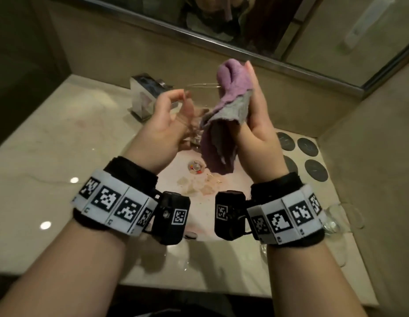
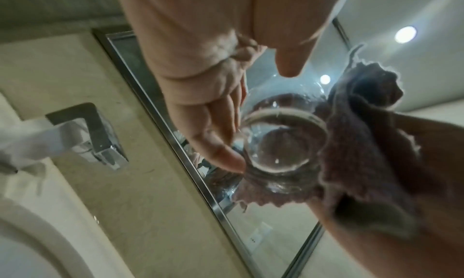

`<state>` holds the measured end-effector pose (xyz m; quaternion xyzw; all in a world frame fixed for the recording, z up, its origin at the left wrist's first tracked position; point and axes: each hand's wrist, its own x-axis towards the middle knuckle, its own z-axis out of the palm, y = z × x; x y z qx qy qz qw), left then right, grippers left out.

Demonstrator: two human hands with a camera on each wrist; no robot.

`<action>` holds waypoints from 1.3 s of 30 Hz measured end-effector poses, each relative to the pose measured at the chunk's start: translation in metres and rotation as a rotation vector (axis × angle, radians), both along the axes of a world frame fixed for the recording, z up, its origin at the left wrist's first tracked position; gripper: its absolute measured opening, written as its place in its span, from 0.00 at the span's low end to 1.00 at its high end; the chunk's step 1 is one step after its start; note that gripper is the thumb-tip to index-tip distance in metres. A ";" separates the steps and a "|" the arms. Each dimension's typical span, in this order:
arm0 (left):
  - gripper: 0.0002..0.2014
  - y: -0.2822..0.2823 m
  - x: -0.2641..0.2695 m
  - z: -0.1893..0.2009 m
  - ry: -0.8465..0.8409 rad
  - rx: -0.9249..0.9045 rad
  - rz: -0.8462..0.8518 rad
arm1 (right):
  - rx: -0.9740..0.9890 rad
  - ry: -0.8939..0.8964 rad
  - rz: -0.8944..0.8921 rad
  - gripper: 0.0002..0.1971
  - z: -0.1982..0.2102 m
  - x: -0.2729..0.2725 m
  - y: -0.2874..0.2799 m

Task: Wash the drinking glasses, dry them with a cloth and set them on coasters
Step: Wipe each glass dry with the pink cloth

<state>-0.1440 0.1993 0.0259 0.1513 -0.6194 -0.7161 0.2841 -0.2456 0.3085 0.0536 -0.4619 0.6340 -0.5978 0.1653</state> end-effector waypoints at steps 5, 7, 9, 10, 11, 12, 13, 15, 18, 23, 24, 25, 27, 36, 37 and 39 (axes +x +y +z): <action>0.50 0.000 0.003 -0.001 0.081 0.264 -0.088 | -0.002 -0.010 -0.011 0.29 -0.008 0.015 -0.005; 0.58 0.001 0.003 -0.003 0.166 0.300 -0.186 | -0.054 -0.175 0.007 0.22 -0.008 0.019 -0.003; 0.61 0.003 -0.002 -0.003 0.188 0.324 -0.229 | -0.099 -0.364 -0.050 0.14 -0.006 0.021 0.001; 0.64 0.004 -0.004 0.000 0.184 0.332 -0.200 | -0.101 -0.412 -0.057 0.13 -0.003 0.023 0.003; 0.68 0.002 -0.005 0.004 0.172 0.311 -0.157 | -0.104 -0.429 -0.054 0.13 -0.005 0.022 0.005; 0.71 -0.001 -0.007 0.005 0.148 0.261 -0.111 | -0.109 -0.418 -0.080 0.15 -0.005 0.025 0.007; 0.71 -0.003 -0.008 0.005 0.105 0.170 -0.062 | -0.108 -0.379 -0.091 0.17 -0.009 0.024 0.010; 0.55 -0.003 -0.001 0.005 -0.017 -0.072 -0.037 | -0.129 -0.348 -0.060 0.21 -0.007 0.026 0.007; 0.34 -0.003 0.008 0.007 -0.024 -0.242 0.034 | -0.190 -0.299 -0.049 0.41 0.001 0.032 0.002; 0.23 0.002 0.006 0.013 0.022 -0.110 0.056 | -0.130 -0.301 0.073 0.34 0.005 0.031 0.006; 0.28 0.005 0.007 0.015 0.032 -0.090 0.019 | -0.126 -0.275 0.069 0.32 0.006 0.027 0.008; 0.35 0.007 0.009 0.016 0.045 -0.079 -0.026 | -0.097 -0.282 0.020 0.30 0.006 0.024 0.011; 0.46 0.009 0.009 0.015 0.139 0.002 -0.143 | -0.074 -0.421 -0.058 0.22 0.010 0.027 0.014; 0.35 -0.011 -0.002 0.037 0.030 -0.172 -0.014 | -0.175 -0.366 -0.060 0.21 0.017 0.014 0.008; 0.26 -0.008 0.000 0.041 0.057 -0.176 0.024 | -0.185 -0.289 -0.051 0.26 0.017 0.016 0.006; 0.11 -0.005 -0.005 0.046 0.102 -0.104 0.109 | -0.172 -0.195 -0.037 0.34 0.014 0.017 -0.003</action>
